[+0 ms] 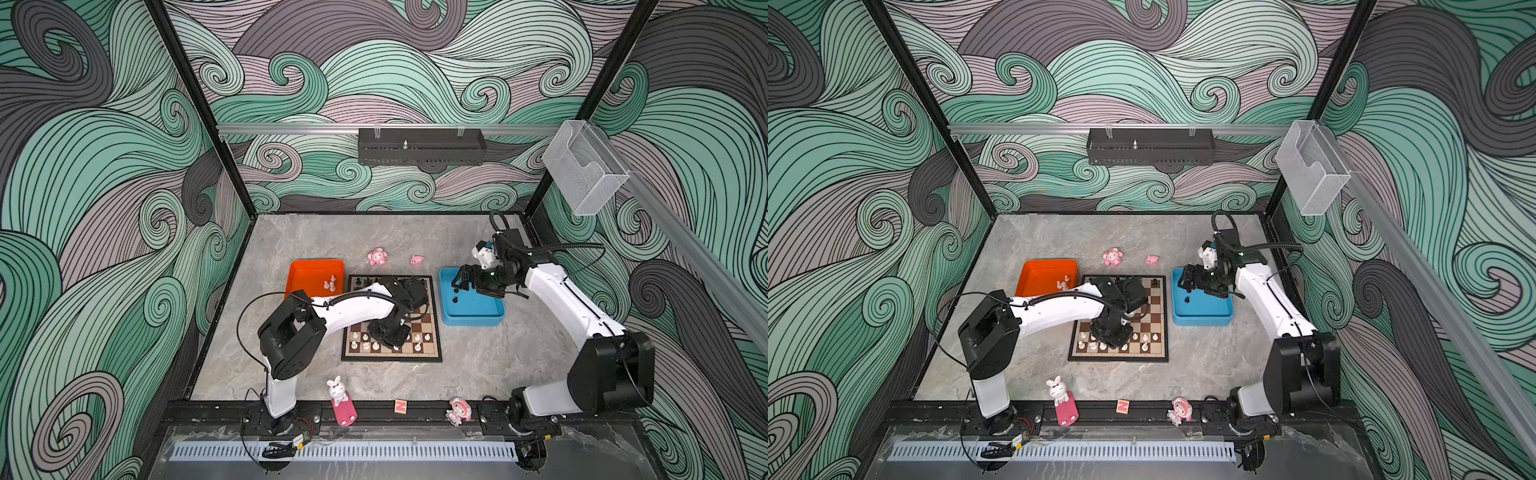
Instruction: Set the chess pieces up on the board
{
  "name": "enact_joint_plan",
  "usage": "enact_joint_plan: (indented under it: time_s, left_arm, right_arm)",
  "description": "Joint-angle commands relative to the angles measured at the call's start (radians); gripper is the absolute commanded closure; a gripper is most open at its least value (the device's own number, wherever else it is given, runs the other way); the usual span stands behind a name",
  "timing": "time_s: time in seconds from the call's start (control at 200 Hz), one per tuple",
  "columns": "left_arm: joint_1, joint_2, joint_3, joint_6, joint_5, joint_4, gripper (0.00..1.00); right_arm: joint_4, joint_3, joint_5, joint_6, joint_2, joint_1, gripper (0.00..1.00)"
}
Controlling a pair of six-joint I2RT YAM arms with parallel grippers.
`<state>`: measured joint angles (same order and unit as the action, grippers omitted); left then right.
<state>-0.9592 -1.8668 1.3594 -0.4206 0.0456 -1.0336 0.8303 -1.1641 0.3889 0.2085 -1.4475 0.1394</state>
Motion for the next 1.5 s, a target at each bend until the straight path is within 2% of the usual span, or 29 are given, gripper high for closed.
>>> enact_joint_plan:
  time_s: [0.0,1.061,1.491]
  left_arm:
    - [-0.006,-0.018,-0.012,-0.014,-0.013,0.002,0.83]
    - [-0.001,-0.071,0.004,-0.001,-0.039,0.013,0.83]
    - [-0.002,-0.054,0.045,0.005,-0.073,-0.033,0.71]
  right_arm:
    - [0.005,0.009,-0.011,-0.018,0.001,-0.008,0.08]
    - [0.006,0.003,-0.004,-0.021,-0.019,-0.01,0.08]
    - [0.005,0.001,-0.005,-0.022,-0.017,-0.011,0.08]
